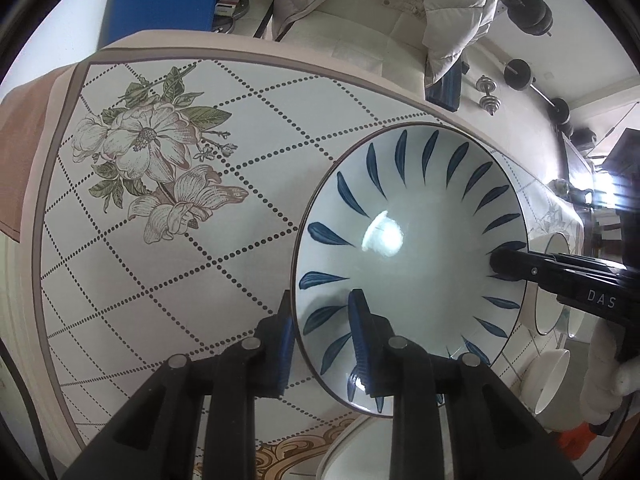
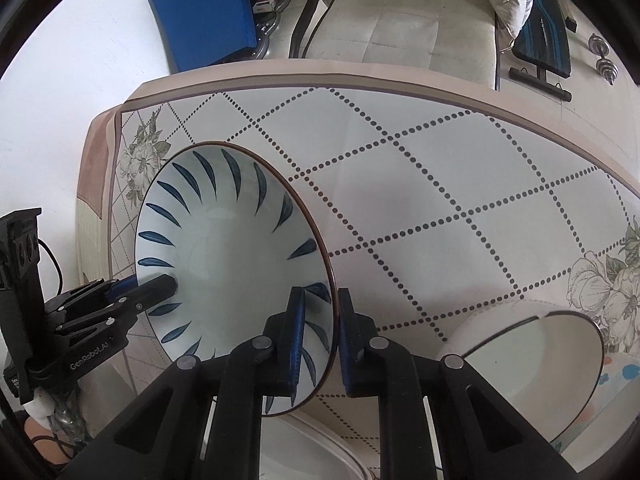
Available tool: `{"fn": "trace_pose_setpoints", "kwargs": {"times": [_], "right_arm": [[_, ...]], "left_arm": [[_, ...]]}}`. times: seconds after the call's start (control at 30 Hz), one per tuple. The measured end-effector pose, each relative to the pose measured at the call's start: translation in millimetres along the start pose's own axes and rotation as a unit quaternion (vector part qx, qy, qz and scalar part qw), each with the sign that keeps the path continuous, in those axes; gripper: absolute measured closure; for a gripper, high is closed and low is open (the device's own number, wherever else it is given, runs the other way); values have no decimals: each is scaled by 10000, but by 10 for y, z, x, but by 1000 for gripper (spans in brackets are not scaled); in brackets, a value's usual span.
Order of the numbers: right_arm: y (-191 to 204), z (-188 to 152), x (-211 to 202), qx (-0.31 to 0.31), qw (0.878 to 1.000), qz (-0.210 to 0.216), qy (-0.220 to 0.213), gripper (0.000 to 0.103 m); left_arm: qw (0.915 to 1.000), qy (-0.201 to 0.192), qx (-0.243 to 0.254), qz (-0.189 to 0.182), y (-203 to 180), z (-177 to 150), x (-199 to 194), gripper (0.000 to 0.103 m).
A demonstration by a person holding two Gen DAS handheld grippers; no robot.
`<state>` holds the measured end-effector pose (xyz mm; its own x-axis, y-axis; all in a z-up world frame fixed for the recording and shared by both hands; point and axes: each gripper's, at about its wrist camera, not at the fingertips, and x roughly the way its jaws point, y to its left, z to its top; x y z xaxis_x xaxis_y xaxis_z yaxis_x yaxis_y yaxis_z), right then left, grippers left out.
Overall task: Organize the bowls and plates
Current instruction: 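Lift the blue-striped plate with both grippers toward the plate stack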
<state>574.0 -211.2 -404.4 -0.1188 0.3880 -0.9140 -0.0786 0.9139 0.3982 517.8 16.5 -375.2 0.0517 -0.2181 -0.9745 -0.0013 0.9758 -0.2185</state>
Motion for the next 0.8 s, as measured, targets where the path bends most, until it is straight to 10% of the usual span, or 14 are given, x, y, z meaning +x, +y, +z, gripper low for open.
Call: {"fn": "trace_pose_setpoints", "kwargs": {"times": [0.8], "right_arm": [[67, -1519, -635, 555, 9955, 471, -614, 86]], "left_arm": [[9953, -205, 929, 166, -488, -952, -614, 80]]}}
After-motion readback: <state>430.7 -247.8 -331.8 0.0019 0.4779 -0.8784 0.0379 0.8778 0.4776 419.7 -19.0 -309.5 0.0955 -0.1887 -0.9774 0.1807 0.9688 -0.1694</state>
